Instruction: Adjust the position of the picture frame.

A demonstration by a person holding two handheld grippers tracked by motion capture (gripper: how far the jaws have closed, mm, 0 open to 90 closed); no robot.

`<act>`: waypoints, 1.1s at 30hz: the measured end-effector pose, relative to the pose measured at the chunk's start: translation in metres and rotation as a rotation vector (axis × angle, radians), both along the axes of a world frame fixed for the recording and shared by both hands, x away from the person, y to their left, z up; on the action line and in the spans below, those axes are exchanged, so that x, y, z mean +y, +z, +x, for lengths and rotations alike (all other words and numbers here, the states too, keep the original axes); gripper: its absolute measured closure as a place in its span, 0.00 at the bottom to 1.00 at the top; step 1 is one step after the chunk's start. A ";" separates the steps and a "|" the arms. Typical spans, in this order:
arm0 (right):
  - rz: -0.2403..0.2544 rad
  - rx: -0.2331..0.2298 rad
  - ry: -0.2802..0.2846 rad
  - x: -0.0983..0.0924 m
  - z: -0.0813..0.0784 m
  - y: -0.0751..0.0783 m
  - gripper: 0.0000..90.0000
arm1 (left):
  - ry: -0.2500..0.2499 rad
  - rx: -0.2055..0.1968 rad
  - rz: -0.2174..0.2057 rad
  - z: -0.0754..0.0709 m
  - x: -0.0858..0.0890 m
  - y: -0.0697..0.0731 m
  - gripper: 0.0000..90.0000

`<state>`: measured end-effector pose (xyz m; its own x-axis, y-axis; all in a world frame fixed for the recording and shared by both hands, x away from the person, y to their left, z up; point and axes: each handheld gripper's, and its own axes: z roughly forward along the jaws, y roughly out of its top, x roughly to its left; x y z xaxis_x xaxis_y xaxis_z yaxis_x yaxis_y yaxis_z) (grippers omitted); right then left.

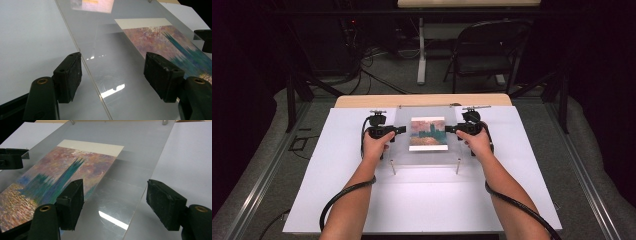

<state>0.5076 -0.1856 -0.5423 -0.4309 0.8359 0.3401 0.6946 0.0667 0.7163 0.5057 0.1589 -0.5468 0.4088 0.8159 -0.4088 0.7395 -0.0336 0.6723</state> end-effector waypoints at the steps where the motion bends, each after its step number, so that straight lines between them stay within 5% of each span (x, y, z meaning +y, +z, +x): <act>1: 0.002 -0.001 -0.002 0.000 0.000 0.000 0.33 | 0.000 0.007 -0.004 0.000 0.000 0.000 0.33; 22: 0.053 0.038 -0.008 -0.002 0.003 -0.005 0.29 | -0.019 0.061 -0.046 0.001 0.001 -0.002 0.29; 33: 0.069 0.075 -0.006 0.000 0.005 -0.006 0.27 | -0.032 0.074 -0.033 0.004 0.001 0.000 0.28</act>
<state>0.5123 -0.1854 -0.5480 -0.3976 0.8115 0.4282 0.7465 0.0147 0.6653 0.5100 0.1595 -0.5472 0.4022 0.7885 -0.4653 0.7862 -0.0370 0.6169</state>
